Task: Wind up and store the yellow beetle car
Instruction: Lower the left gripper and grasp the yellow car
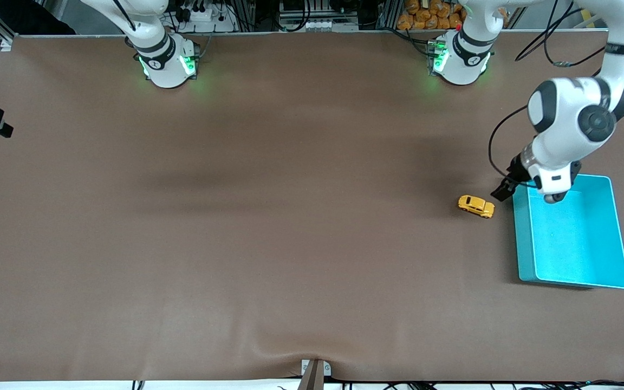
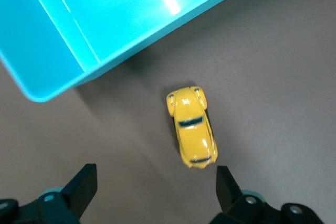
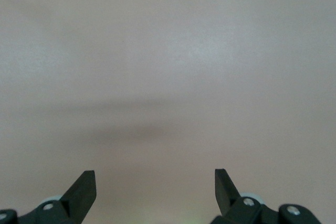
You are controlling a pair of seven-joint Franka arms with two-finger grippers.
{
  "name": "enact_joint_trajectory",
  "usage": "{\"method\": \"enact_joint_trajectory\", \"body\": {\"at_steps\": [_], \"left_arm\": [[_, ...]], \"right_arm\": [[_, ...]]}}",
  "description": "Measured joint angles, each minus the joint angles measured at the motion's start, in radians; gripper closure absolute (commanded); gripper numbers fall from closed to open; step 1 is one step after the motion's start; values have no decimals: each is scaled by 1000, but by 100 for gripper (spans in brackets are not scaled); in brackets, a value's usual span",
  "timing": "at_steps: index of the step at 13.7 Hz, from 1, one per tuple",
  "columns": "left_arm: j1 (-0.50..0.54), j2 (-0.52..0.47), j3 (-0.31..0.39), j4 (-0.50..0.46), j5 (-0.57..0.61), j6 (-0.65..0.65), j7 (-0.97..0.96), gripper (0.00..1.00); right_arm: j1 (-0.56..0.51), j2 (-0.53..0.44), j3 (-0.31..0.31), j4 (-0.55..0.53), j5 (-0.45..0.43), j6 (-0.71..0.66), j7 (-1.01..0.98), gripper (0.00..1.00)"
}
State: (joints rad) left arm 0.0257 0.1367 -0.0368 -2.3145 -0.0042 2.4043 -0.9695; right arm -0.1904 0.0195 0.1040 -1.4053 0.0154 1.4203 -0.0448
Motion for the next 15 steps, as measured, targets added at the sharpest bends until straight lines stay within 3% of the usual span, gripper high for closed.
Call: {"method": "enact_joint_trajectory", "body": {"at_steps": [5,8,14,15], "left_arm": [[-11,141,-1,92,0,8,-97,0],[-23,191,-3,103,0,22,-134,0],[-39,267,-6,105,0,109,-194,0],[-40,273,-6,105,0,109,-194,38]], "right_arm": [[0,-102,-2,-145,15,67,1,0],[0,-109,-10,-155,61,61,1,0],[3,-121,0,-149,61,61,0,0],[3,-121,0,-149,60,61,0,0]]}}
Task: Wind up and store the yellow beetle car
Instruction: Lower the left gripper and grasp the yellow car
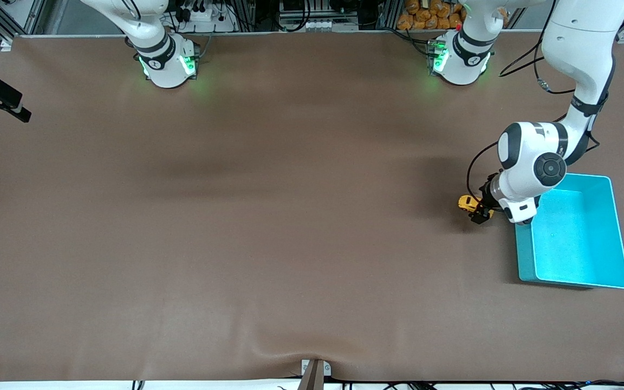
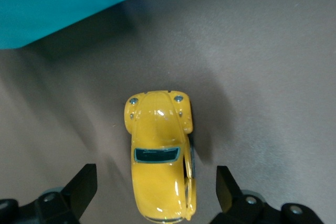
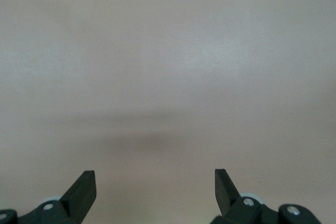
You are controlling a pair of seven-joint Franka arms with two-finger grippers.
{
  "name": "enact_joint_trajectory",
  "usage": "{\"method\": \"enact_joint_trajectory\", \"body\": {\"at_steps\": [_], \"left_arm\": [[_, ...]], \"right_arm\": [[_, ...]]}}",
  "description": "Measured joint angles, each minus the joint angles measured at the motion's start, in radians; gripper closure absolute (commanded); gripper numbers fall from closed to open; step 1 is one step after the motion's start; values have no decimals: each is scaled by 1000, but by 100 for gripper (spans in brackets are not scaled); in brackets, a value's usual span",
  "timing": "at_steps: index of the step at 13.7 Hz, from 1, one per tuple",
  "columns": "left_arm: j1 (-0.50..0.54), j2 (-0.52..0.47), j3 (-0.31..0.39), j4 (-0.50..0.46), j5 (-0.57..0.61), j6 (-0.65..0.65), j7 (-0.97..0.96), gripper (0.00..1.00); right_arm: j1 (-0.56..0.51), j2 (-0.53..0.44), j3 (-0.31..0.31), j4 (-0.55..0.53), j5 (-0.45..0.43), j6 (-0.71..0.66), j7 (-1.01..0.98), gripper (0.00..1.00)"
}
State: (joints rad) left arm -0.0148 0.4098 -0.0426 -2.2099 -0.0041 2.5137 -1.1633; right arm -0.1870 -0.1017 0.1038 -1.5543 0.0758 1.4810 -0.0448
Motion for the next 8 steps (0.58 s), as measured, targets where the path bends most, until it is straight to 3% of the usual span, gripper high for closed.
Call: {"method": "enact_joint_trajectory", "body": {"at_steps": [1,2,4,8], "left_arm": [[-2,5,0,0,0,0,-1,89],[-5,8,0,0,0,1,-4,100],[-8,10,0,3,0,4,-6,100],[-29,-19,0,32,1,8,-6,100]], "right_arm": [[6,0,0,0,-1,-1,-1,0],[23,0,-2,1,-9,-7,-1,0],[78,0,-24,1,-39,-23,0,0],[221,0,-175,4,-53,-32,0,0]]}}
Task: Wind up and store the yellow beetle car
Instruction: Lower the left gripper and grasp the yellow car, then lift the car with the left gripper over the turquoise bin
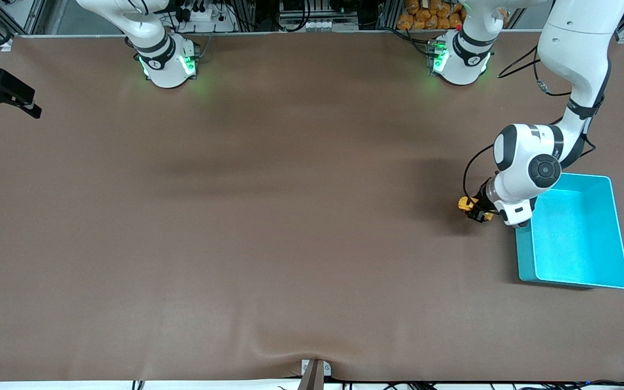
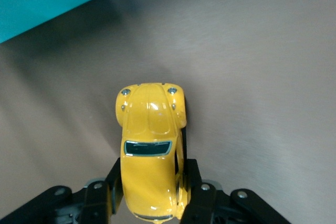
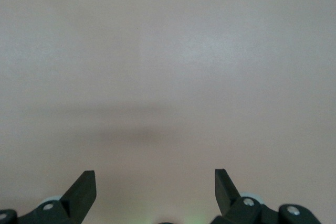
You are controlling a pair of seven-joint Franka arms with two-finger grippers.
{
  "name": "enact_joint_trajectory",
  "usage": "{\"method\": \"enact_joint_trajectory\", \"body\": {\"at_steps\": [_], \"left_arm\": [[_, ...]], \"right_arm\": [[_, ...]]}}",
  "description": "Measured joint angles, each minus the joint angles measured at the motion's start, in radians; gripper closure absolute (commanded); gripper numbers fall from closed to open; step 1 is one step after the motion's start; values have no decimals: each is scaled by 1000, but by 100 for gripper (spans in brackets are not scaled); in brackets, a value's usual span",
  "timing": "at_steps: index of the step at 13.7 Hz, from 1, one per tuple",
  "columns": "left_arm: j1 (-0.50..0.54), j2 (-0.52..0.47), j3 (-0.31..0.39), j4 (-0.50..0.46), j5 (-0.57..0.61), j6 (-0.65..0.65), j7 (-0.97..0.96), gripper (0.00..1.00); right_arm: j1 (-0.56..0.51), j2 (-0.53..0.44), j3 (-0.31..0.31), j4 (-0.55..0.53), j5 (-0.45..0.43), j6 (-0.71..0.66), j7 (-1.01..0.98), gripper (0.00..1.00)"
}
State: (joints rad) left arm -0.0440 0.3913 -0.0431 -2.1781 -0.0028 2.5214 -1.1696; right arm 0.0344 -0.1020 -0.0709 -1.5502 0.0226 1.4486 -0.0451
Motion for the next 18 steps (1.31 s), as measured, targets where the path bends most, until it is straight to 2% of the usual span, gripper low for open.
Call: {"method": "enact_joint_trajectory", "body": {"at_steps": [2,3,6,8,11,18], "left_arm": [[-4,-61,0,20,40,-26,1,100],[-4,-91,-2,45,81,-82,4,100],[1,-140,-5,185,129,-301,112,100],[32,-143,-1,263,132,-372,222,100],[129,-122,2,320,132,-382,454,100],[292,27,4,410,131,-382,1013,100]], "right_arm": [[11,0,-11,11,0,-6,0,0],[13,1,-11,15,0,-7,0,0],[14,2,-14,24,0,-7,0,0],[14,2,-15,27,0,-7,0,0],[14,2,-15,31,0,-7,0,0],[15,3,-12,40,0,-8,0,0]]}}
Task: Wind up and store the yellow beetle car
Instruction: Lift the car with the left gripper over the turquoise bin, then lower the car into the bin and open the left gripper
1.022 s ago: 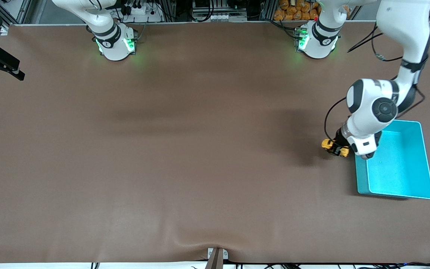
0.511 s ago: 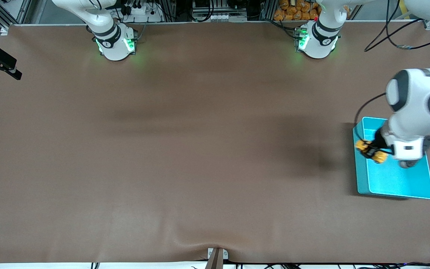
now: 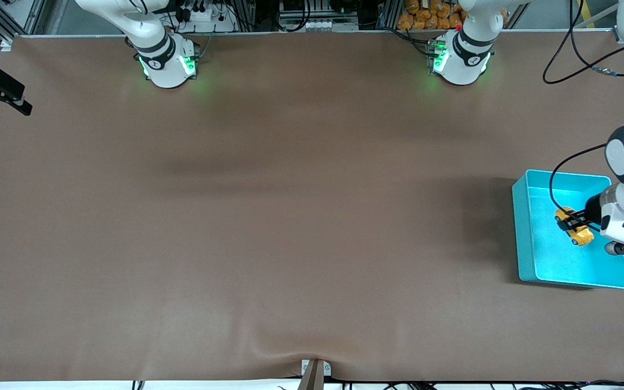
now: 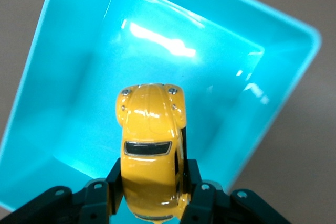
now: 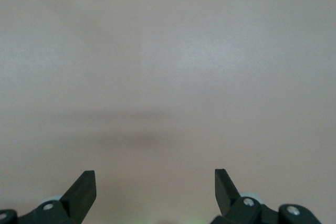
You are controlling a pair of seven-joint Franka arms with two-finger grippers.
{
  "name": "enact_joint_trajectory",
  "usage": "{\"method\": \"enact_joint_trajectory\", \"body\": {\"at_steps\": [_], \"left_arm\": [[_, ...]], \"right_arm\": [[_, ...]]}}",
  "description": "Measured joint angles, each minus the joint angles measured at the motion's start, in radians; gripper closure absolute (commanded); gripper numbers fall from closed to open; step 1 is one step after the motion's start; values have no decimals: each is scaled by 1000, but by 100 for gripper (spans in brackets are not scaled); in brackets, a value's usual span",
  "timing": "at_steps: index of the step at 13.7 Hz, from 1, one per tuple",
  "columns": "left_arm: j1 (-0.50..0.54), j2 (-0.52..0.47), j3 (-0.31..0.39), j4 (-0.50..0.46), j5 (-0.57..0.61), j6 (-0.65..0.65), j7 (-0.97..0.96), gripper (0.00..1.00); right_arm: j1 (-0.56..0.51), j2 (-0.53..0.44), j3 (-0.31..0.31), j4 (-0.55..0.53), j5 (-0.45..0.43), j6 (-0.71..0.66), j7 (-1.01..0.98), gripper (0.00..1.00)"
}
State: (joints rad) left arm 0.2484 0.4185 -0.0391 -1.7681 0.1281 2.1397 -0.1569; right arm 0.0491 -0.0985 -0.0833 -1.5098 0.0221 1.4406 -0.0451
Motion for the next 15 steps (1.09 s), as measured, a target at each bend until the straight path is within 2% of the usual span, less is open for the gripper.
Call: {"method": "enact_joint_trajectory", "body": {"at_steps": [8,14,15], "left_arm": [[37,113,0,24,0,128,316,100],[47,166,0,-62,91,254,354,100],[53,171,0,-77,102,267,354,76]], "right_arm": [[-1,5,0,13,-4,0,0,0],[-1,14,10,23,-22,0,0,0],[-1,15,10,24,-22,0,0,0]]}}
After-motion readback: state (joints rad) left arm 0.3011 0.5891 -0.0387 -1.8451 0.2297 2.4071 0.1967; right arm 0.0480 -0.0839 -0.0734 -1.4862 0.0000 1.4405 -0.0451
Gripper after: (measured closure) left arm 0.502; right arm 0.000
